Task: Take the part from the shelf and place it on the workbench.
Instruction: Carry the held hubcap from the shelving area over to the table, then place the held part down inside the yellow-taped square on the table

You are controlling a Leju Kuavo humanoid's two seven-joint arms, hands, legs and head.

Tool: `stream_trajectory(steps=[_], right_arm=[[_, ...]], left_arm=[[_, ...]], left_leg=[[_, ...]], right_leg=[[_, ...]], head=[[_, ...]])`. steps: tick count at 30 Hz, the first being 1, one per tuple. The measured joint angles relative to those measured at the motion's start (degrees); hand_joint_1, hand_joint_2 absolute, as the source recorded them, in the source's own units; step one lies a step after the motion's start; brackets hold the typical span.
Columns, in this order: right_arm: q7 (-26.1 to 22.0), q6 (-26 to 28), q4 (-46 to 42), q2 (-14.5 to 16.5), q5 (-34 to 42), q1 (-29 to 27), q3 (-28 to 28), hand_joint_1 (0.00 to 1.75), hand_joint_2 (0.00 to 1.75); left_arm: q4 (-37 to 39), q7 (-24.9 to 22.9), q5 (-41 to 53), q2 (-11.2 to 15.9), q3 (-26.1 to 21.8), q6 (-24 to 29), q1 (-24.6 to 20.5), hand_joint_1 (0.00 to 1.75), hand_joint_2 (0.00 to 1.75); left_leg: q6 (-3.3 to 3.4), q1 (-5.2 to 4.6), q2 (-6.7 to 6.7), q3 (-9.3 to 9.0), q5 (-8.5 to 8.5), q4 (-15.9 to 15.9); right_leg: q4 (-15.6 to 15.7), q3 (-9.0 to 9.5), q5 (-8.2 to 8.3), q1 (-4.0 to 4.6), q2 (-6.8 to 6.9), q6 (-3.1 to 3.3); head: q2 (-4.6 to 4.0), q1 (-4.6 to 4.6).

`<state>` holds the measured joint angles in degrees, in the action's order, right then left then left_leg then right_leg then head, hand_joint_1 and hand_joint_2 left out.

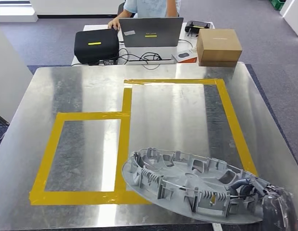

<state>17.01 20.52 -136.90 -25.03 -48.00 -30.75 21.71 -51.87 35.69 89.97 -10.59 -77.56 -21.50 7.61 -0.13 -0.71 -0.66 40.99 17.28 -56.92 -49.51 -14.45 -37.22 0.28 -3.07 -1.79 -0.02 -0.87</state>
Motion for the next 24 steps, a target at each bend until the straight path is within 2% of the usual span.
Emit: stream_trajectory(steps=[2, 3, 4, 6, 7, 8, 9, 11, 12, 13, 15, 19, 24], right_arm=[[1.5, -0.5, 0.3, -1.4, 0.2, -0.5, -0.3, 1.75, 1.75], [1.7, -0.5, 0.5, -2.0, 0.3, -0.6, -0.5, 1.75, 1.75], [1.8, -0.5, 0.7, -2.5, 0.4, -0.6, -0.6, 1.75, 1.75], [2.0, -0.6, 1.2, -3.3, 0.5, -0.6, -0.8, 1.75, 1.75], [2.1, -0.6, 1.4, -3.5, 0.5, -0.6, -0.9, 1.75, 1.75], [2.2, -0.6, 1.6, -3.7, 0.5, -0.6, -1.0, 1.75, 1.75], [2.4, -0.7, 1.9, -3.9, 0.5, -0.6, -1.1, 1.75, 1.75], [3.7, -1.6, 2.3, -4.6, 0.3, -1.0, -1.4, 1.75, 1.75], [4.6, -2.3, 2.6, -5.0, 0.0, -1.4, -1.5, 1.75, 1.75], [5.7, -3.2, 2.9, -5.6, -0.4, -1.9, -1.6, 1.75, 1.75], [7.4, -4.9, 3.6, -6.7, -1.6, -2.7, -2.1, 1.75, 1.75], [9.7, -7.9, 5.5, -9.2, -3.7, -3.1, -2.4, 1.75, 1.75], [10.2, -8.7, 7.7, -11.9, -1.7, -1.5, -0.4, 1.75, 1.75]], left_arm=[[-0.2, -0.2, 0.0, -0.1, -0.1, 0.2, -1.0, 0.00, 1.75], [-0.3, -0.2, 0.0, -0.1, -0.1, 0.3, -1.3, 0.00, 1.75], [-0.4, -0.3, 0.0, -0.1, -0.2, 0.3, -1.5, 0.00, 1.75], [-0.5, -0.4, 0.0, -0.1, -0.5, 0.4, -1.5, 0.00, 1.75], [-0.5, -0.5, 0.0, -0.2, -0.6, 0.4, -1.4, 0.00, 1.75], [-0.4, -0.5, 0.1, -0.2, -0.7, 0.5, -1.3, 0.00, 1.75], [-0.4, -0.5, 0.1, -0.3, -0.8, 0.5, -1.2, 0.00, 1.75], [-0.4, -0.6, 0.1, -0.4, -0.9, 0.5, -1.0, 0.00, 1.75], [-0.4, -0.7, 0.2, -0.3, -1.0, 0.6, -0.8, 0.00, 1.75], [-0.4, -0.8, 0.2, -0.3, -1.1, 0.7, -0.7, 0.00, 1.75], [-0.3, -0.9, 0.3, -0.1, -1.1, 1.1, -0.5, 0.00, 1.75], [0.8, -1.1, 0.4, 0.8, -1.1, 2.3, -0.6, 0.00, 1.75], [2.4, -0.9, 0.4, 1.8, -0.9, 3.2, -0.9, 0.00, 1.75]], left_leg=[[0.80, -0.02, 0.08, -0.41, 1.72, -1.0], [1.18, 0.10, 0.16, -0.98, 2.38, -0.9], [1.43, 0.23, 0.25, -1.69, 3.05, -0.7], [1.62, 0.44, 0.41, -3.19, 4.42, -0.6], [1.61, 0.54, 0.39, -3.95, 5.07, -0.6], [1.57, 0.66, 0.29, -4.67, 5.65, -0.6], [1.48, 0.77, 0.14, -5.33, 6.15, -0.6], [1.15, 0.94, -0.20, -6.34, 6.95, -0.6], [0.94, 0.95, -0.38, -6.61, 7.22, -0.7], [0.70, 0.93, -0.50, -6.68, 7.40, -0.8], [0.54, 0.84, -0.59, -6.49, 7.56, -1.1], [0.59, 1.01, -0.42, -6.76, 7.59, -0.9], [-0.45, 1.38, -0.38, -7.33, 7.68, -0.7]], right_leg=[[-0.3, 1.02, -1.67, -0.28, 0.74, -0.85], [-2.3, 0.32, -2.94, -0.32, 1.37, -1.26], [-5.8, -1.41, -4.74, -0.36, 2.02, -1.60], [-15.0, -7.02, -8.13, -0.43, 2.53, -2.21], [-18.3, -9.67, -8.35, -0.48, 2.56, -2.42], [-19.7, -11.77, -6.98, -0.52, 2.57, -2.55], [-19.0, -13.15, -4.15, -0.56, 2.58, -2.60], [-13.7, -14.41, 3.17, -0.62, 2.80, -2.51], [-11.1, -14.66, 5.75, -0.57, 2.94, -2.34], [-9.2, -14.72, 7.00, -0.50, 3.07, -2.07], [-7.9, -14.61, 6.99, -0.40, 2.93, -1.60], [-7.6, -14.46, 6.62, -0.12, 2.62, -1.19], [-7.6, -13.93, 6.40, 0.24, 2.56, -0.62]], head=[[0.01, -0.16], [0.01, -0.34], [0.02, -0.50], [0.03, -0.66], [0.04, -0.70], [0.04, -0.79], [0.04, -0.87], [0.04, -1.02], [0.04, -1.04], [0.04, -1.04], [0.04, -0.95], [0.04, -0.89], [0.04, -0.93]])
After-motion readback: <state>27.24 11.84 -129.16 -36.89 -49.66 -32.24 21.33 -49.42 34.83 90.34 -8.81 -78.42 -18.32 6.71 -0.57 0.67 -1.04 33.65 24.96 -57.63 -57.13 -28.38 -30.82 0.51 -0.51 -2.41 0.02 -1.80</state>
